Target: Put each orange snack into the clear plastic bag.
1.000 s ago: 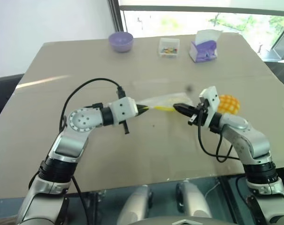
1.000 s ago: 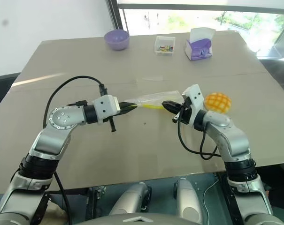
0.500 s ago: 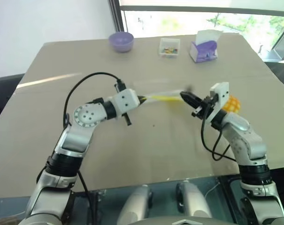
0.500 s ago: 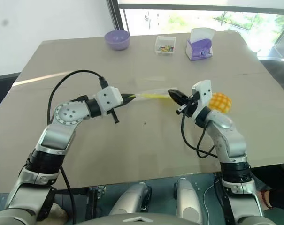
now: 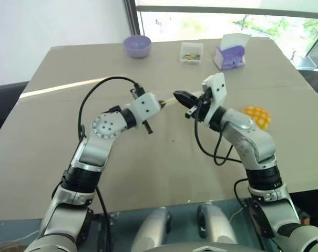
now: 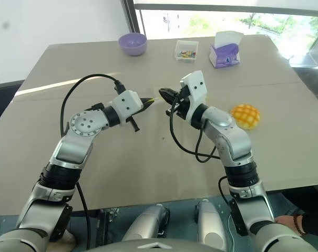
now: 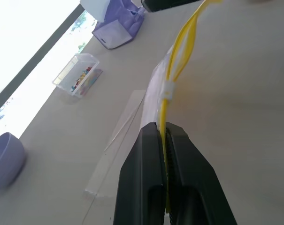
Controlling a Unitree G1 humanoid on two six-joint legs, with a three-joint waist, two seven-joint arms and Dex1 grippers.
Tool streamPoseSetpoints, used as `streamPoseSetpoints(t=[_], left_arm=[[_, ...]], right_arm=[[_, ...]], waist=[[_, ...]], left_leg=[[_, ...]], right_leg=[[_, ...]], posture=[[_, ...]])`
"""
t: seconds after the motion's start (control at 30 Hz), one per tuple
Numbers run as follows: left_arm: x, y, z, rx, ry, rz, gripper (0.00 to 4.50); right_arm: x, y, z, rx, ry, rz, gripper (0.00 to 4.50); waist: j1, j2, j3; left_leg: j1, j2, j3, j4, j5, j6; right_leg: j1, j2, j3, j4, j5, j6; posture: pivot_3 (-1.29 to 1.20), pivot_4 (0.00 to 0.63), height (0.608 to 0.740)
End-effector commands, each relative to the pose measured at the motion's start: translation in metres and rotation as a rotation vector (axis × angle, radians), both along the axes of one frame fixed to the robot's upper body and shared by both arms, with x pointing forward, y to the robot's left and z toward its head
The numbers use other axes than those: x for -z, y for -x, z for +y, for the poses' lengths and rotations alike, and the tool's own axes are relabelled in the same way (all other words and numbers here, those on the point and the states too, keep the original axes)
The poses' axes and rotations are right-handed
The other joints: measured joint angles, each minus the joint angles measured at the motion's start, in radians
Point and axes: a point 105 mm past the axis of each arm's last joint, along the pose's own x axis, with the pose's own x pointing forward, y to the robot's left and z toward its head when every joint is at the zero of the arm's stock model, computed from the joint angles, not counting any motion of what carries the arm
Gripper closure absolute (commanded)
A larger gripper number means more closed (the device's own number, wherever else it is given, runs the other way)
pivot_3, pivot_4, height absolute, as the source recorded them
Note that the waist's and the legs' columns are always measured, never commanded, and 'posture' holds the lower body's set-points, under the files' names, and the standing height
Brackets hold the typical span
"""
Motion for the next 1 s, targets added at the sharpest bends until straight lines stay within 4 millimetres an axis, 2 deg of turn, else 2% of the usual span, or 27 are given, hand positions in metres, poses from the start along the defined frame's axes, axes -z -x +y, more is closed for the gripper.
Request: streamPoseSetpoints(t=[0.03,0.4,0.7,1.0], left_arm=[[-0.015,0.004,-0.007,0.024,0.014,-0.065,4.5],[-0.019,0.002,-0.007,0.019,0.029,-0.071,4.5],[-0.019,0.004,-0.007,0.02,0.033,-0.074,4.5],[-0.018,0.003,-0.005,0.008,0.034,-0.065,4.5]], right_arm=[[-0.009,-0.001,0.0,0.004,-0.021,-0.01,4.44],[0.008,-0.009,-0.011,0.064,0.02,0.051,4.44],[0.014,-0.011,-0.02,0.091,0.019,0.094,4.44],[-0.001,0.002,-0.018,0.018,-0.031,0.069,4.44]], waist=[[-0.002,0.0,0.0],[-0.006,0.0,0.0],[-0.006,0.0,0.0],[-0.006,0.0,0.0]], left_leg=[[0.0,0.0,0.0,0.0,0.0,0.0],[0.0,0.0,0.001,0.0,0.0,0.0],[0.0,0.0,0.001,0.0,0.0,0.0],[0.0,0.0,0.001,0.0,0.0,0.0]], right_leg=[[0.0,0.0,0.0,0.0,0.0,0.0],[-0.001,0.0,0.001,0.0,0.0,0.0],[-0.001,0.0,0.001,0.001,0.0,0.0],[-0.001,0.0,0.0,0.0,0.0,0.0]], posture=[[0.0,0.15,0.74],[0.0,0.15,0.74],[0.0,0.15,0.74],[0.0,0.15,0.74]])
